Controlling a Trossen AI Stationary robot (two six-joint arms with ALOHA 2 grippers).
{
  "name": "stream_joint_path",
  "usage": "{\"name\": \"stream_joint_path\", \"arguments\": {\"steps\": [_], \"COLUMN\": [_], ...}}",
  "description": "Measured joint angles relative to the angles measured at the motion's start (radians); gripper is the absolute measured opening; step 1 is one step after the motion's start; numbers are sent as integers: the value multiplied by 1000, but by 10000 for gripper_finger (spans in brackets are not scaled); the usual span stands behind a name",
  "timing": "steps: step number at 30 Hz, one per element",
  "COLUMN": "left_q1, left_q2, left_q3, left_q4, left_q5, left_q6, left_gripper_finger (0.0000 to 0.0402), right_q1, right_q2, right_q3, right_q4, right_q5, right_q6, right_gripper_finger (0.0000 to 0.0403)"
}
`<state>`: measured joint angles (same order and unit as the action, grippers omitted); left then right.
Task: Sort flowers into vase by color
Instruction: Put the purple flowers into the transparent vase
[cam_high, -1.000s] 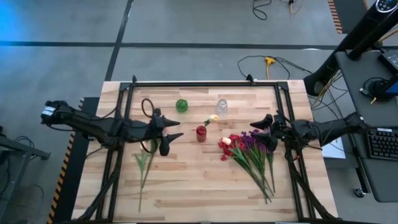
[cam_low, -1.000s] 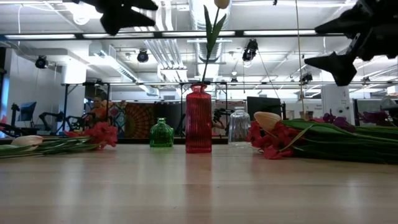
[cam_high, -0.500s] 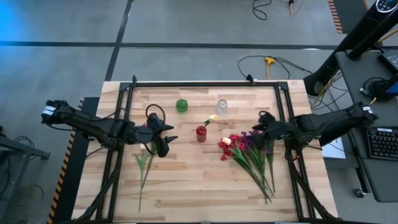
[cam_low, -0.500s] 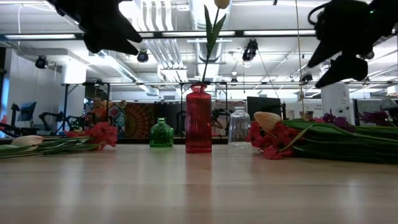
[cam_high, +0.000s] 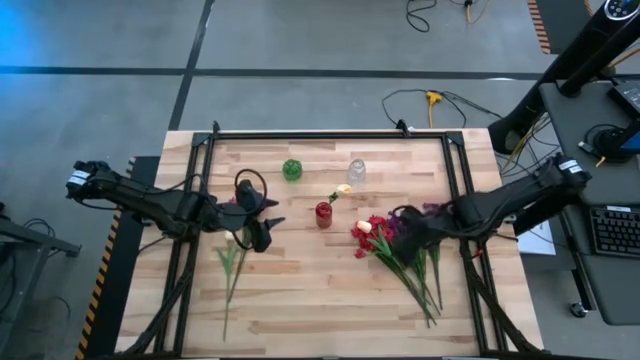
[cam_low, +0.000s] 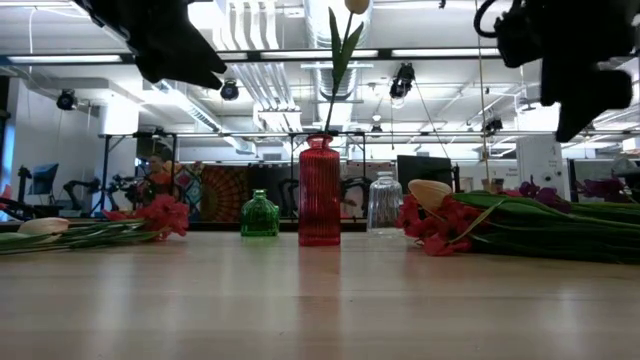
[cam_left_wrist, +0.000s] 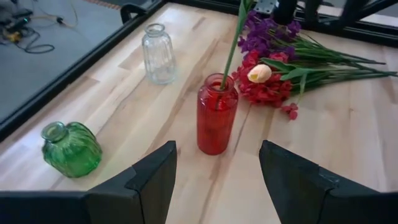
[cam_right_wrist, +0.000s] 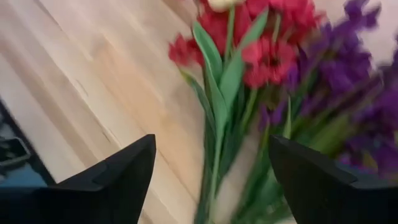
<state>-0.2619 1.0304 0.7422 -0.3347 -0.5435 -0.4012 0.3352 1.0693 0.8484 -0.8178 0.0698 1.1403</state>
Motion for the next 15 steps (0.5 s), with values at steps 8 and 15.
{"name": "stream_joint_path", "arguments": {"steps": [8,15], "left_q1": [0,0], "left_q2": [-1,-1], "left_q3": [0,0], "left_q4": [0,1], "left_q5": [-68,-68], "left_q6": [34,34], "left_gripper_finger": [212,212], "right_q1": [69,75], "right_q2": [128,176], "right_q3": [124,96], "right_q4": [-226,-221], "right_q5": [6,-19], "right_q6": [55,99], "right_gripper_finger": [286,302]}}
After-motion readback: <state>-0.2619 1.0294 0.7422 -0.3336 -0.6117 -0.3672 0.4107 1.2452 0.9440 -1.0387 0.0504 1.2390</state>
